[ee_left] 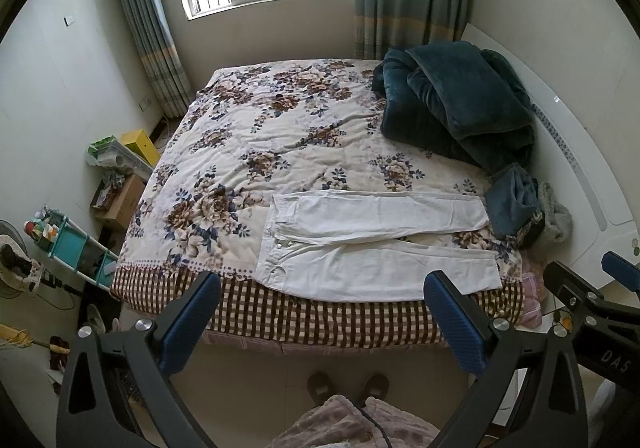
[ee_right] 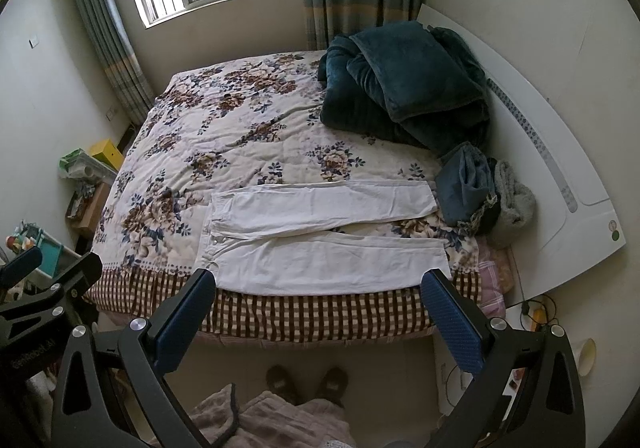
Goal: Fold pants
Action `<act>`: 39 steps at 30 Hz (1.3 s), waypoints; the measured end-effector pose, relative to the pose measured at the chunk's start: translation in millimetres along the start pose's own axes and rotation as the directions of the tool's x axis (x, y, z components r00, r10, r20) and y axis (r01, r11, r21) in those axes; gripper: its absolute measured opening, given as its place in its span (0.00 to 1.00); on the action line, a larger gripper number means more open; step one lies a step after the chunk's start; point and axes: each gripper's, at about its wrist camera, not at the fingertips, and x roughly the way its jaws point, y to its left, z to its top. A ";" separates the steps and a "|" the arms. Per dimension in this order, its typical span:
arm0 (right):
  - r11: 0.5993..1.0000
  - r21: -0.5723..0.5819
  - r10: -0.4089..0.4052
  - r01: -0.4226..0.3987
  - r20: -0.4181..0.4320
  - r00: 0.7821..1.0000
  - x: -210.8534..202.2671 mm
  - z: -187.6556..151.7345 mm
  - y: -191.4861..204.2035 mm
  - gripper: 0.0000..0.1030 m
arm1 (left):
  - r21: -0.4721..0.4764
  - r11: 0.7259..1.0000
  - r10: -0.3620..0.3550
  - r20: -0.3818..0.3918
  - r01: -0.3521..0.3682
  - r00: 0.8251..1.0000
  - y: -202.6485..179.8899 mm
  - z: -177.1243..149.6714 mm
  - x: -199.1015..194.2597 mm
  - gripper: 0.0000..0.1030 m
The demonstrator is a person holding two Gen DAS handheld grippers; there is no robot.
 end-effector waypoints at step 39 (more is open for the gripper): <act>1.000 0.007 0.004 -0.004 0.015 1.000 -18.5 6.2 -4.6 1.00 | -0.004 1.000 -0.008 0.004 0.008 1.000 1.5 6.8 -7.8 1.00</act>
